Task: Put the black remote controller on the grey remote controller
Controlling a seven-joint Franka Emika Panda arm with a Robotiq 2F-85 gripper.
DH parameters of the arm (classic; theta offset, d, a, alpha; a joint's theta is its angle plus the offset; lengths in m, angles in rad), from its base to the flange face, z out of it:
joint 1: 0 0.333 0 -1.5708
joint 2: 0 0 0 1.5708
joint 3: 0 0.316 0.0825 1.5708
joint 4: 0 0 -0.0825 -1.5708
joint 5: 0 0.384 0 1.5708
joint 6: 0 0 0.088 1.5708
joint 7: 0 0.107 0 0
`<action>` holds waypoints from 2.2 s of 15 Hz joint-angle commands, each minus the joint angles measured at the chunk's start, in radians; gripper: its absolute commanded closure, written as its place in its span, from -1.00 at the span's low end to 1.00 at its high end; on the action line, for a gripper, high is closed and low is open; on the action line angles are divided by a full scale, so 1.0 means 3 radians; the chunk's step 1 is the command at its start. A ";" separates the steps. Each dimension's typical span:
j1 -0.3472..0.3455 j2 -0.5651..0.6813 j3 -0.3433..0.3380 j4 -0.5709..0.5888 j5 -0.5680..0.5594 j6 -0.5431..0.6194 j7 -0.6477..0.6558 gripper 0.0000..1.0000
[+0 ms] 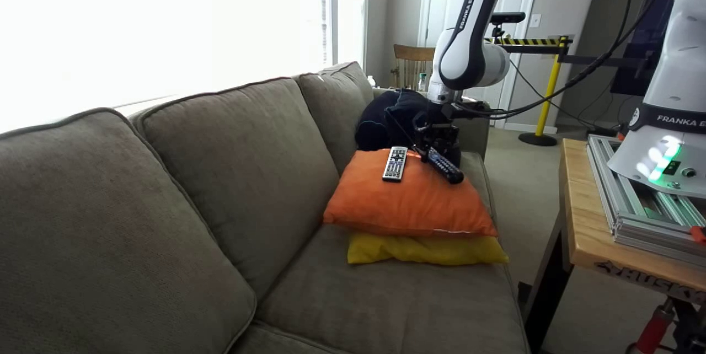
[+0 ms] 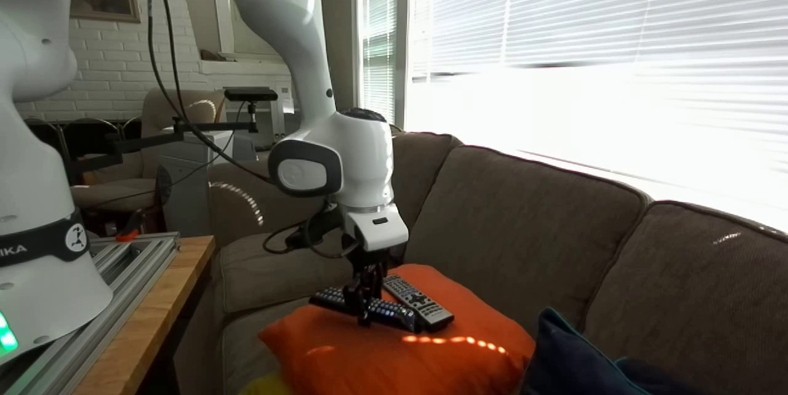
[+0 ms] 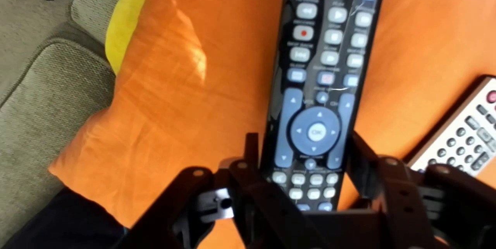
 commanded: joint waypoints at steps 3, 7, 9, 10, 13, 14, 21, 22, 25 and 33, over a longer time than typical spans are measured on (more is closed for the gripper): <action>0.0282 -0.0595 -0.0384 -0.0135 -0.0412 -0.0492 0.0039 0.39; 0.0124 -0.0629 -0.0177 0.0076 -0.0558 -0.0547 -0.0225 0.39; 0.0039 -0.0574 -0.0012 0.0195 -0.0540 -0.0606 -0.0432 0.39; -0.0015 -0.0540 0.0085 0.0268 -0.0524 -0.0679 -0.0565 0.39; -0.0084 -0.0427 0.0203 0.0448 -0.0614 -0.0876 -0.0917 0.39; -0.0041 -0.0392 0.0143 0.0492 -0.0728 -0.0928 -0.0968 0.39; -0.0002 -0.0339 0.0074 0.0499 -0.0880 -0.0849 -0.0876 -0.11; -0.0001 -0.0334 0.0074 0.0506 -0.0882 -0.0849 -0.0877 -0.11; -0.0017 -0.0274 0.0082 0.0584 -0.0935 -0.0821 -0.0964 0.39; -0.0056 -0.0046 0.0125 0.0869 -0.1194 -0.0868 -0.1374 0.39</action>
